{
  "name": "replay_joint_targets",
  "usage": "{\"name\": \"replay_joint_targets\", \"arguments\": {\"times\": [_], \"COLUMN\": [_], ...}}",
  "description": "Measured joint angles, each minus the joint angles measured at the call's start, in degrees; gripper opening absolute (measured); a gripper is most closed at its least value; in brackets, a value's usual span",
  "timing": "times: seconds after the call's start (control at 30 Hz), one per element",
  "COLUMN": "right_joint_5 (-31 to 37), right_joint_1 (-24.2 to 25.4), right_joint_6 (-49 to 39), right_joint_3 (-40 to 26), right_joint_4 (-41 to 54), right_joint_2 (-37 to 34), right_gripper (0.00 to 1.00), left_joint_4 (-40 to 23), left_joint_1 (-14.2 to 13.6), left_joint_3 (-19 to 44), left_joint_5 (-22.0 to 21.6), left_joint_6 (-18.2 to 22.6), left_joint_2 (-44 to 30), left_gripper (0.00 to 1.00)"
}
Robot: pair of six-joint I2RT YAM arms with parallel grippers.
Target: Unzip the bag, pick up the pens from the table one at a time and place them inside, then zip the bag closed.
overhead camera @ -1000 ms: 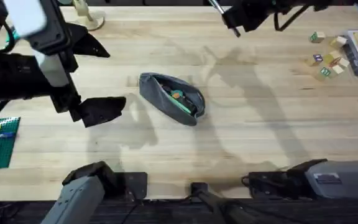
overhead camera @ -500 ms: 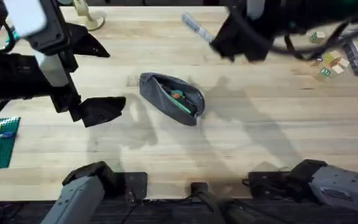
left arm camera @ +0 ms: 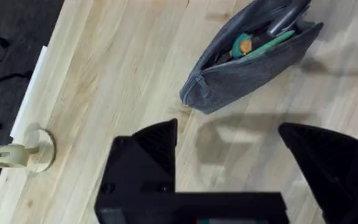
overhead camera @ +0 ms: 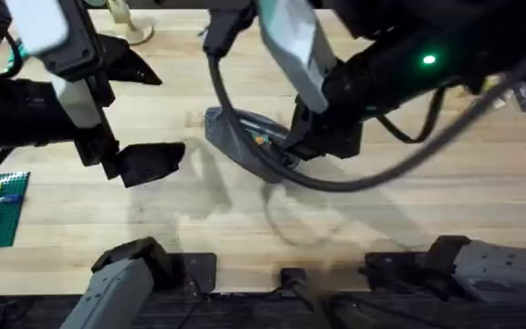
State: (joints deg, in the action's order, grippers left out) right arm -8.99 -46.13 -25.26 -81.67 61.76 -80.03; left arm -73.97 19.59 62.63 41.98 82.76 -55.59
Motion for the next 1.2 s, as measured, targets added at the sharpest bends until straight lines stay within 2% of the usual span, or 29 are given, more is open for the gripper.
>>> {"name": "replay_joint_targets", "arguments": {"times": [0.43,0.67,0.83,1.03,1.2], "right_joint_5": [0.0,0.0,0.0,0.0,0.0], "right_joint_1": [0.0,0.5,3.2,6.7,7.4], "right_joint_6": [0.0,-0.3,-0.3,-0.3,-0.3], "right_joint_3": [0.6,7.6,10.9,11.3,11.3], "right_joint_4": [-2.4,-9.4,-13.7,-13.8,-13.3], "right_joint_2": [-4.5,-4.6,-4.8,-4.9,-5.7], "right_gripper": [0.034,0.034,0.034,0.034,0.034], "left_joint_4": [-0.2,-0.2,-0.2,-0.2,-0.2], "left_joint_1": [0.0,0.0,0.0,0.0,0.0], "left_joint_3": [0.0,0.0,0.0,0.0,0.0], "left_joint_5": [0.0,0.0,0.0,0.0,0.0], "left_joint_6": [0.0,0.0,0.0,0.0,0.1], "left_joint_2": [0.0,0.0,0.0,0.0,0.0], "left_gripper": [0.993,0.993,0.993,0.994,0.993]}}
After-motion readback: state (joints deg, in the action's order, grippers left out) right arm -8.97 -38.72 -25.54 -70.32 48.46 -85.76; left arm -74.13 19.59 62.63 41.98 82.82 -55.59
